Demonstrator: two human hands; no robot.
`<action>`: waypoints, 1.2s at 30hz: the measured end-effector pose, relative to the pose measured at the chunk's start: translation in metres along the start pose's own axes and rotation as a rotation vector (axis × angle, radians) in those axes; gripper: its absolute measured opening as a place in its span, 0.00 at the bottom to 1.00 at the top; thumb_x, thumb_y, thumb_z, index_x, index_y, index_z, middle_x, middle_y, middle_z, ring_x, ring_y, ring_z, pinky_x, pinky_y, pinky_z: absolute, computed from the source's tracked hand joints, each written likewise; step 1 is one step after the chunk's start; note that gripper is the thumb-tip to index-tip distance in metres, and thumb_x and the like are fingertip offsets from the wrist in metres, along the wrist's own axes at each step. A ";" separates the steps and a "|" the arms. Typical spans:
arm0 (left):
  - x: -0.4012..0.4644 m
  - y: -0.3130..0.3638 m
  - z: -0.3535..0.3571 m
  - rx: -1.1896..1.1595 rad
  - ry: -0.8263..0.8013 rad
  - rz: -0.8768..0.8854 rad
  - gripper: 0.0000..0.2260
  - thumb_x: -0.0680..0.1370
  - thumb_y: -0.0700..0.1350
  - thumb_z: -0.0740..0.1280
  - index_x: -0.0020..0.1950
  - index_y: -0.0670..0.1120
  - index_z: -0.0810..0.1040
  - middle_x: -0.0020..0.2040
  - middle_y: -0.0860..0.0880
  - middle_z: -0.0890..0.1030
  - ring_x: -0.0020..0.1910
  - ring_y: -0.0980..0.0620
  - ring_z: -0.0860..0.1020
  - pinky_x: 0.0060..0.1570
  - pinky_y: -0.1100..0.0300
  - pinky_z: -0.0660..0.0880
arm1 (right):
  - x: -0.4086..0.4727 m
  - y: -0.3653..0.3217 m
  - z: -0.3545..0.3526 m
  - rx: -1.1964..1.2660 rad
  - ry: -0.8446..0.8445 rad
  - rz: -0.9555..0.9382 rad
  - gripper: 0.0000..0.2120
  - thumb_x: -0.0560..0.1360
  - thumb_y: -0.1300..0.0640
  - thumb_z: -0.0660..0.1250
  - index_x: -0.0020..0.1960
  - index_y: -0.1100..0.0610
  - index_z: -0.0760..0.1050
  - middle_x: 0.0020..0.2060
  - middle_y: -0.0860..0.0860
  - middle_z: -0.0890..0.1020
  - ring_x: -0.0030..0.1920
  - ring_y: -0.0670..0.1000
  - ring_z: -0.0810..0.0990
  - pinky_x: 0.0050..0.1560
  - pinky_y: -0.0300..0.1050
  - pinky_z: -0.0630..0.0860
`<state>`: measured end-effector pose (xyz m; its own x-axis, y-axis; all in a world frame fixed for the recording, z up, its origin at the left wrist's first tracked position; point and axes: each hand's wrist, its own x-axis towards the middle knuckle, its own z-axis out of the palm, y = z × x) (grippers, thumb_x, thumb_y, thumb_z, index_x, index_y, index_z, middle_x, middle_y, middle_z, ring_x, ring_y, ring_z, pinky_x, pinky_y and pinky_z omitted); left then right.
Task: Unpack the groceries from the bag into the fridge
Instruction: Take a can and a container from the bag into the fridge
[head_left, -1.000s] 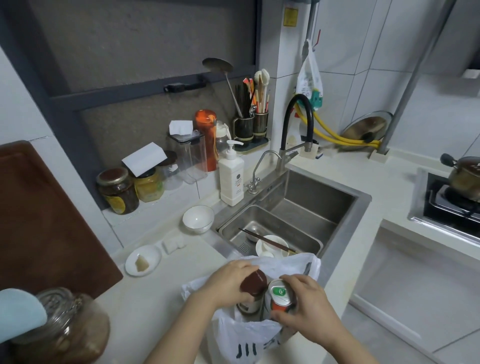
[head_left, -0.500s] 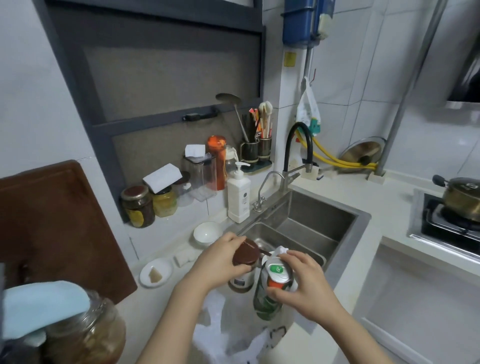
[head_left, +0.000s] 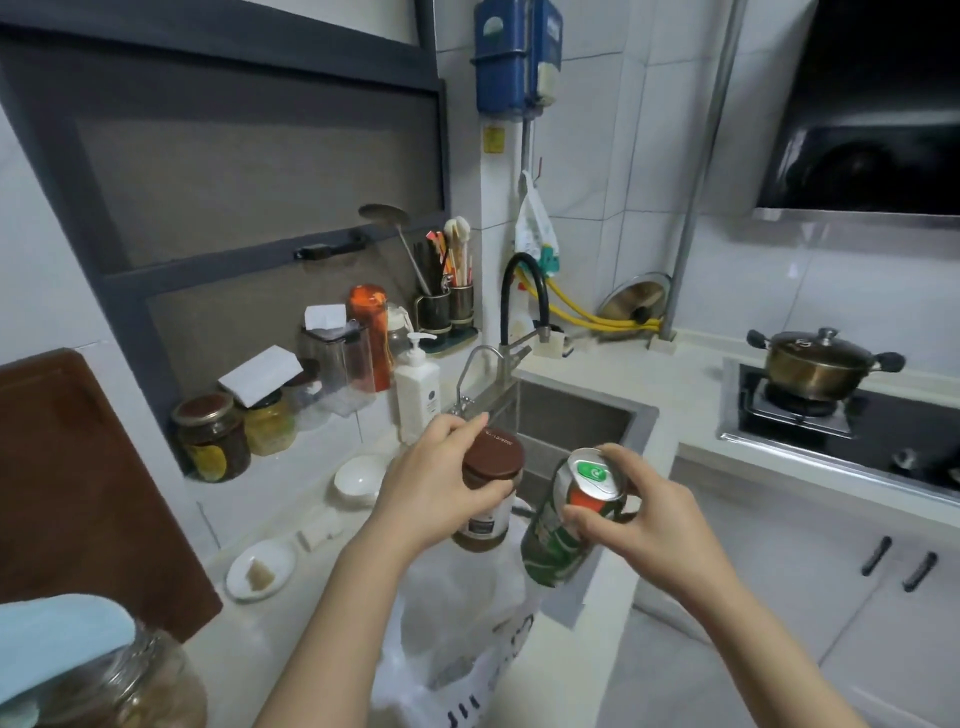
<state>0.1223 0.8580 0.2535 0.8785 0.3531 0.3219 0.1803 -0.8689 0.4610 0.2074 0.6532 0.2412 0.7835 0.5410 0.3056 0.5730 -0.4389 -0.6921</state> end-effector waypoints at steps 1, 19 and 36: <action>0.000 0.008 0.005 -0.024 -0.009 0.023 0.35 0.71 0.62 0.68 0.75 0.56 0.60 0.63 0.59 0.68 0.60 0.55 0.72 0.52 0.60 0.71 | -0.008 0.004 -0.009 -0.013 0.028 0.022 0.30 0.65 0.48 0.75 0.64 0.49 0.70 0.49 0.39 0.77 0.49 0.42 0.76 0.43 0.28 0.71; -0.056 0.236 0.152 -0.236 -0.468 0.546 0.44 0.70 0.60 0.70 0.78 0.54 0.47 0.69 0.53 0.65 0.67 0.53 0.68 0.62 0.58 0.70 | -0.225 0.098 -0.175 -0.206 0.333 0.569 0.31 0.65 0.45 0.74 0.65 0.46 0.68 0.50 0.39 0.77 0.50 0.43 0.76 0.47 0.36 0.72; -0.218 0.483 0.255 -0.320 -0.806 0.973 0.30 0.67 0.57 0.72 0.66 0.53 0.68 0.56 0.56 0.67 0.55 0.56 0.73 0.48 0.67 0.65 | -0.472 0.127 -0.307 -0.286 0.651 0.965 0.28 0.63 0.47 0.75 0.61 0.47 0.72 0.47 0.41 0.80 0.49 0.44 0.79 0.52 0.41 0.75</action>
<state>0.1309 0.2724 0.1952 0.6252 -0.7739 0.1010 -0.6912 -0.4889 0.5323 -0.0158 0.1221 0.2103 0.8467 -0.5274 0.0708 -0.3499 -0.6520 -0.6726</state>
